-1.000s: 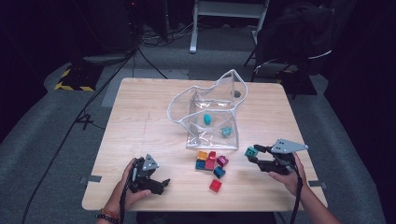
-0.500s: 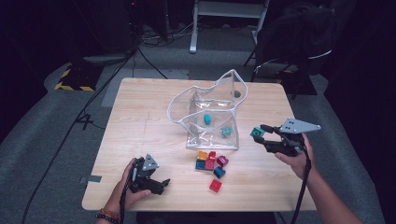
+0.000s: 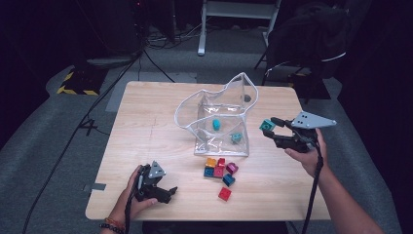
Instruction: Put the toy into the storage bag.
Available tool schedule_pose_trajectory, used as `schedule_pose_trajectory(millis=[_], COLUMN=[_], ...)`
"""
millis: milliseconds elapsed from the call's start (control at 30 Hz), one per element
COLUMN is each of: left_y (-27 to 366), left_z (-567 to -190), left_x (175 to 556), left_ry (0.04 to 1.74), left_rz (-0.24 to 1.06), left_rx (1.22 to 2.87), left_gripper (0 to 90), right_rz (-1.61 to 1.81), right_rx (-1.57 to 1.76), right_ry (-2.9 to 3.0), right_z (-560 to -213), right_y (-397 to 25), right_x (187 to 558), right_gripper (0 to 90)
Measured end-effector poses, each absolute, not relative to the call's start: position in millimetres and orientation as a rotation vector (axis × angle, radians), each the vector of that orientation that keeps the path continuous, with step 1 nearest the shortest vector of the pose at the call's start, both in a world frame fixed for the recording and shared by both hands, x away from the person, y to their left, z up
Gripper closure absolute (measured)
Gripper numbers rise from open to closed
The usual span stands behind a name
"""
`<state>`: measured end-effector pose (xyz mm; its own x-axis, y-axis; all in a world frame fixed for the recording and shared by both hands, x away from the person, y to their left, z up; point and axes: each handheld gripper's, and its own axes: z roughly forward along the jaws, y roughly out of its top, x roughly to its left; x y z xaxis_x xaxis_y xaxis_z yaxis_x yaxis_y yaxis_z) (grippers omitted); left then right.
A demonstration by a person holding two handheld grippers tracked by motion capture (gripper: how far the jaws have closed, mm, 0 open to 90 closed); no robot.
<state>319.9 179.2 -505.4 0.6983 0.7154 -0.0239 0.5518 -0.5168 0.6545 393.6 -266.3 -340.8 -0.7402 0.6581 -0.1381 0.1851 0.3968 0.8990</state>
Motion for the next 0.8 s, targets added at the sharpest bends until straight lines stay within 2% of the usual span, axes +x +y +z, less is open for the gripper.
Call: schedule_pose_trajectory(millis=[800], left_y=[179], left_z=[-505], left_x=[320], left_ry=[0.963], left_rz=[0.328], left_rx=[2.258], left_gripper=[0.2], right_rz=[1.32], right_rx=[0.69], right_ry=[2.125], right_z=[-310], right_y=[-250], right_x=[410], right_gripper=[48.1])
